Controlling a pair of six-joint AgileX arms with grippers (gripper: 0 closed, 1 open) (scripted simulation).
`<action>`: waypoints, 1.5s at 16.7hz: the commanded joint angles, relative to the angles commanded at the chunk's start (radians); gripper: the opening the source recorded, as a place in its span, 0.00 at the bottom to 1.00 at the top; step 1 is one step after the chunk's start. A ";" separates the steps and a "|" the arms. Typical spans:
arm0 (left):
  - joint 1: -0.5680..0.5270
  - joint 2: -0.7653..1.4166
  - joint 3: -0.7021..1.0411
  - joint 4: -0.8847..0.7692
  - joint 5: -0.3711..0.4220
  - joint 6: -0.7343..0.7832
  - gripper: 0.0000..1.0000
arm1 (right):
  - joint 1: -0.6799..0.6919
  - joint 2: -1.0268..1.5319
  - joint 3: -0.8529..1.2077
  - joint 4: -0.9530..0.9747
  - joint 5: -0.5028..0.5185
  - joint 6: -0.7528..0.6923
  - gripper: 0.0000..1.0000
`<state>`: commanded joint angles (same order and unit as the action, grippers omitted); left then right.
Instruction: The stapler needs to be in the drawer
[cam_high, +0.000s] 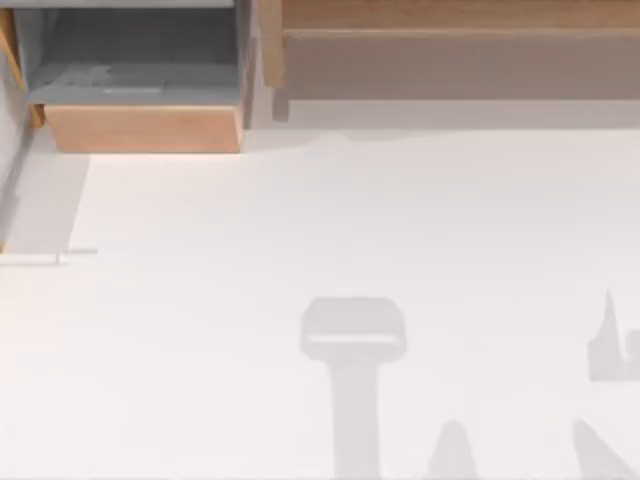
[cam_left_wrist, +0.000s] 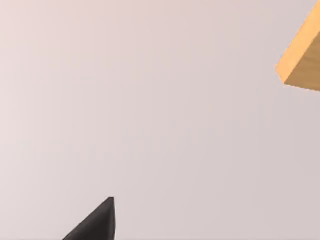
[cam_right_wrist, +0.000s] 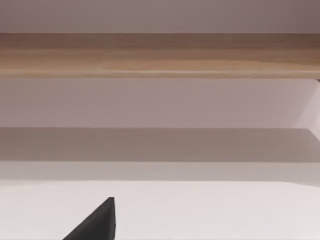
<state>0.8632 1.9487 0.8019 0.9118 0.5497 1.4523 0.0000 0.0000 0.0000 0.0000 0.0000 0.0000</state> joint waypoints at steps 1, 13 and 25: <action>-0.008 0.005 -0.061 0.096 0.027 0.027 1.00 | 0.000 0.000 0.000 0.000 0.000 0.000 1.00; -0.144 0.043 -0.364 0.629 0.212 0.139 1.00 | 0.000 0.000 0.000 0.000 0.000 0.000 1.00; -0.204 0.074 -0.286 0.583 0.152 0.137 1.00 | 0.000 0.000 0.000 0.000 0.000 0.000 1.00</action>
<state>0.6589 2.0222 0.5158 1.4948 0.7017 1.5897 0.0000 0.0000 0.0000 0.0000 0.0000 0.0000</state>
